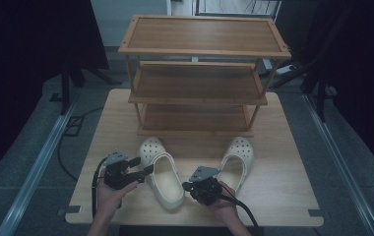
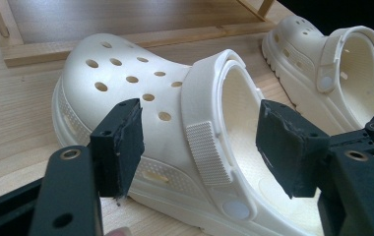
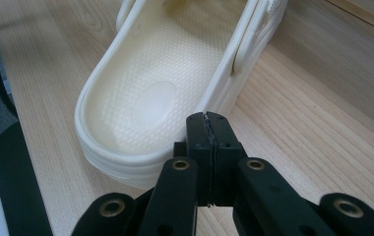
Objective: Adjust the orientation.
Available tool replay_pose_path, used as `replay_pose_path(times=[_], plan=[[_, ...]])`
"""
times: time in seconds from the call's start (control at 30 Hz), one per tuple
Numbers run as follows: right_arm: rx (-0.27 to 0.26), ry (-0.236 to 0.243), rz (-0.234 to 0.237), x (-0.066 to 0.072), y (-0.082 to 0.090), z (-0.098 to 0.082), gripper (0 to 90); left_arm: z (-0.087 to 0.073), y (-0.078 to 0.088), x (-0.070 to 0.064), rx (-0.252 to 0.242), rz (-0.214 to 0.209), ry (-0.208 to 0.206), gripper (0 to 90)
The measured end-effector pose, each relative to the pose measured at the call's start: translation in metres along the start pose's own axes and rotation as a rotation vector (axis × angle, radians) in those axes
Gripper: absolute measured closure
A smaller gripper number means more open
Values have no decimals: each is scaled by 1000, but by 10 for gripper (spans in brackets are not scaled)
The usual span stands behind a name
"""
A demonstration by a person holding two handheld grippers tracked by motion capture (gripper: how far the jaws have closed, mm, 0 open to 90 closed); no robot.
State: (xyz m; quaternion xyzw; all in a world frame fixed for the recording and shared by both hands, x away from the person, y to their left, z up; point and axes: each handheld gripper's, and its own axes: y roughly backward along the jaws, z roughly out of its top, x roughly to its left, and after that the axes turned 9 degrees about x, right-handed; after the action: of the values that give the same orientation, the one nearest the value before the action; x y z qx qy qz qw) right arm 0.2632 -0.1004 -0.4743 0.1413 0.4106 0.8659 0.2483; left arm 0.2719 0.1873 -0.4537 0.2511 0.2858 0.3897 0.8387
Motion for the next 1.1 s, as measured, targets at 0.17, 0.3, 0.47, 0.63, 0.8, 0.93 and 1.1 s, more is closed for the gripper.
replay_pose_path(times=[0.17, 0.3, 0.47, 0.63, 0.8, 0.93, 1.1], plan=[[-1, 5, 17, 2, 0, 0, 895, -1, -2, 0, 9, 1, -2, 350], [-7, 35, 42, 11, -4, 3, 897, 0, -1, 0, 5, 2, -4, 350], [-24, 61, 62, 20, -9, 5, 897, 0, 1, 1, 1, 3, 0, 350], [-40, 69, 78, 22, -11, 5, 896, 0, 1, 2, 4, 4, 3, 350], [-64, 85, 96, 29, -16, 7, 894, 0, 1, 4, 2, 4, 5, 350], [-85, 86, 108, 33, -20, 7, 887, 0, 5, 7, -6, 10, 14, 350], [-132, 109, 124, 46, -32, 11, 881, 0, 9, 12, -17, 18, 28, 350]])
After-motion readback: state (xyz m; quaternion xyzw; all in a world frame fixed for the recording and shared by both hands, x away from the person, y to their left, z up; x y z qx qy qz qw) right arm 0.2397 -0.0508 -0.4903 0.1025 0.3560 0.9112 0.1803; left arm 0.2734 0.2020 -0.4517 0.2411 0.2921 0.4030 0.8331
